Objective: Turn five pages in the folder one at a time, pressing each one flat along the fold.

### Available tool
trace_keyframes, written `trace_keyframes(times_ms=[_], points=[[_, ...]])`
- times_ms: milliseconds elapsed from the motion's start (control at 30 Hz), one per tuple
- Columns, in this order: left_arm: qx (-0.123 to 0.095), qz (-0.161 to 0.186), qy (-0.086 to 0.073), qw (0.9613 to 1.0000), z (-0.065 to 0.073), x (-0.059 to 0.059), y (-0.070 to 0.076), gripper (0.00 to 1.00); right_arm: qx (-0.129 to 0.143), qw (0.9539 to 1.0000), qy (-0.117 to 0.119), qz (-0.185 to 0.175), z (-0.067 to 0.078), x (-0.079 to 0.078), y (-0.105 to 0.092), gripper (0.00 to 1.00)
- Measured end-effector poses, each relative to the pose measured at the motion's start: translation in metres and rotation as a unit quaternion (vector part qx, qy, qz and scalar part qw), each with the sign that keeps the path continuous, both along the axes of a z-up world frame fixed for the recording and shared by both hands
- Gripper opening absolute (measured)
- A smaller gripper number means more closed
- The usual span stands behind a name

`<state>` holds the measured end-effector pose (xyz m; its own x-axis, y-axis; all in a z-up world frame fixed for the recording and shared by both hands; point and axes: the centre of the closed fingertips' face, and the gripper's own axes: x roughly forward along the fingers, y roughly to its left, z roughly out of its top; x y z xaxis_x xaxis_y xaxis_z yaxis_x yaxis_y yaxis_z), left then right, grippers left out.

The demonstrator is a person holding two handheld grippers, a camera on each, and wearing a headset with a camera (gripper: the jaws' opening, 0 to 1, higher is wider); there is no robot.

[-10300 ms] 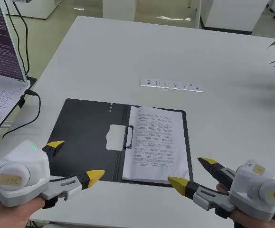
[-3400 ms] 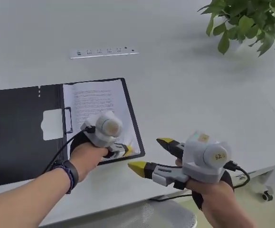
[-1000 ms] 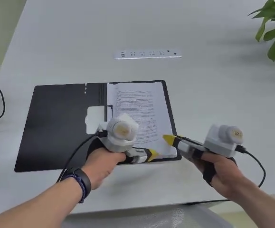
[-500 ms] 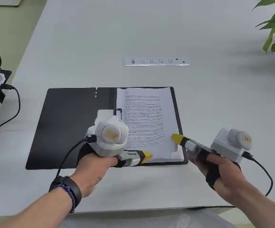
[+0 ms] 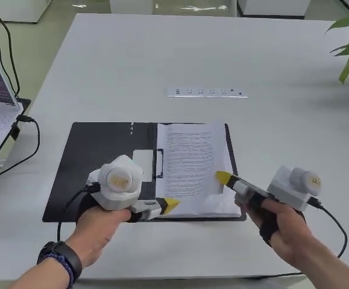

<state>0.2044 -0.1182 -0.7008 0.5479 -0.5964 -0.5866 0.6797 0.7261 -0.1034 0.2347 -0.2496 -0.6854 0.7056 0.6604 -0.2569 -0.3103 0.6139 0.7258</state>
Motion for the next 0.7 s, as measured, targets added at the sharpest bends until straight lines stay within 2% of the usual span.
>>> trace_keyframes(times_ms=[367,500,700], points=[[-0.003,0.042,-0.011,0.9991,0.011,-0.003,0.052,0.69,0.005,0.9989,-0.027,0.037,0.023,0.008,0.051,0.0],[0.005,0.049,-0.016,0.9987,0.013,-0.005,0.068,0.7,0.004,0.9981,-0.03,0.054,0.023,0.008,0.071,0.0],[0.003,0.064,-0.02,0.9977,0.015,-0.007,0.089,0.7,0.007,0.9966,-0.032,0.075,0.025,0.007,0.099,0.0]])
